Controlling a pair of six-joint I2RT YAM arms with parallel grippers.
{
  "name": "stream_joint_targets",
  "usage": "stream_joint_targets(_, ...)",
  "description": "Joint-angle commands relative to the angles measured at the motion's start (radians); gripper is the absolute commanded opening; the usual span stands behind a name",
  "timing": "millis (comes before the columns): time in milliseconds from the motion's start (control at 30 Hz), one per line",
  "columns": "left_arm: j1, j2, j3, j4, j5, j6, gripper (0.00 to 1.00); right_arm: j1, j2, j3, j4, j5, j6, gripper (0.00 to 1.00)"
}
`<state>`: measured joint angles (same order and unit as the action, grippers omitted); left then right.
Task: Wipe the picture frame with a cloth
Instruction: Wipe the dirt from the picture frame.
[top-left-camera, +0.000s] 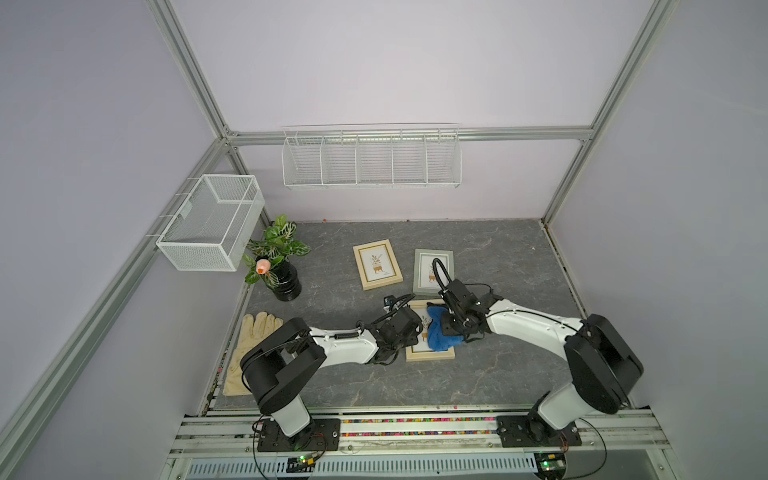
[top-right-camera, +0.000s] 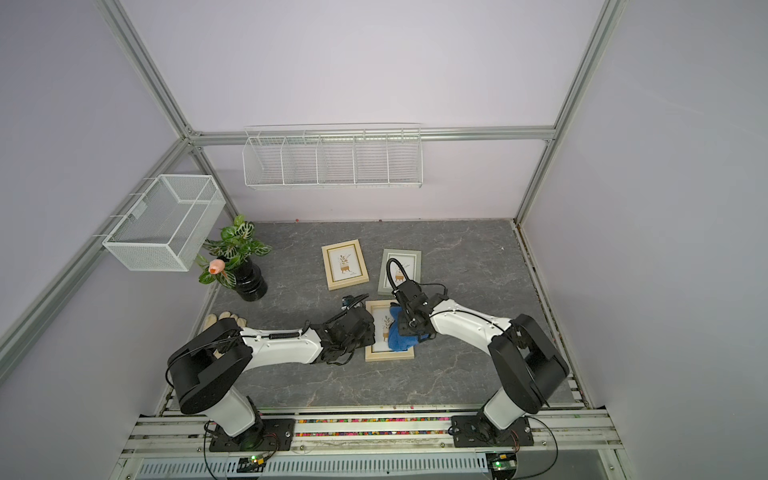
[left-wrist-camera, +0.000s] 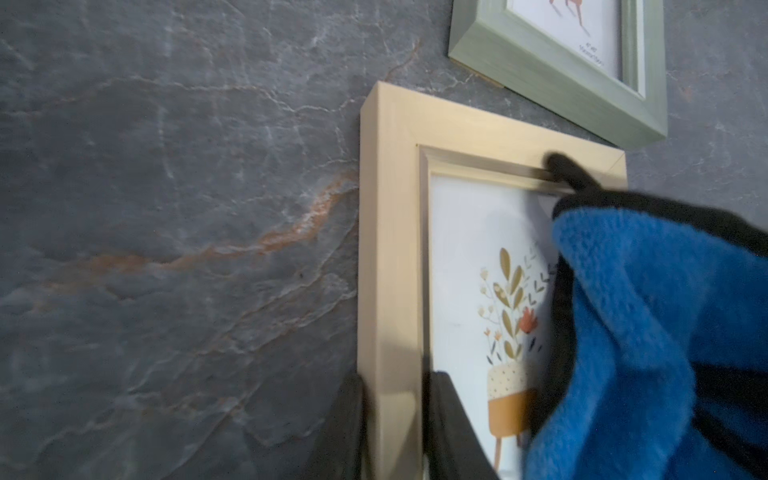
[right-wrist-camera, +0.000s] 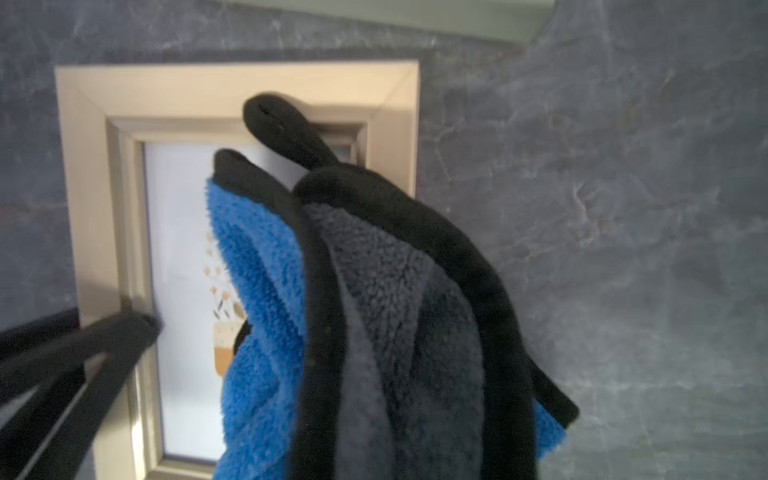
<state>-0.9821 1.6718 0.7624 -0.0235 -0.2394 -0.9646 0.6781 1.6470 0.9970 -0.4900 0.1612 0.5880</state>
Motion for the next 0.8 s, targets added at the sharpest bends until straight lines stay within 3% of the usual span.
stream_joint_targets(0, 0.009, 0.048, -0.032, -0.159, -0.006, -0.015, 0.13, -0.017, 0.074, 0.075, -0.068, 0.034, -0.046, 0.07)
stream_joint_targets(167, 0.009, 0.044, -0.028, -0.154, -0.01, -0.017, 0.13, 0.022, 0.01, -0.01, -0.084, 0.029, -0.026, 0.07)
stream_joint_targets(400, 0.008, 0.059, -0.017, -0.147, -0.004, -0.014, 0.13, 0.122, -0.159, -0.224, -0.089, -0.014, 0.123, 0.07)
stream_joint_targets(567, 0.009, 0.065, -0.002, -0.152, 0.0, -0.008, 0.13, 0.131, -0.123, -0.172, -0.066, -0.035, 0.133, 0.07)
stream_joint_targets(767, 0.009, 0.044, -0.028, -0.121, 0.003, -0.028, 0.13, 0.222, -0.063, -0.15, 0.054, -0.127, 0.23, 0.07)
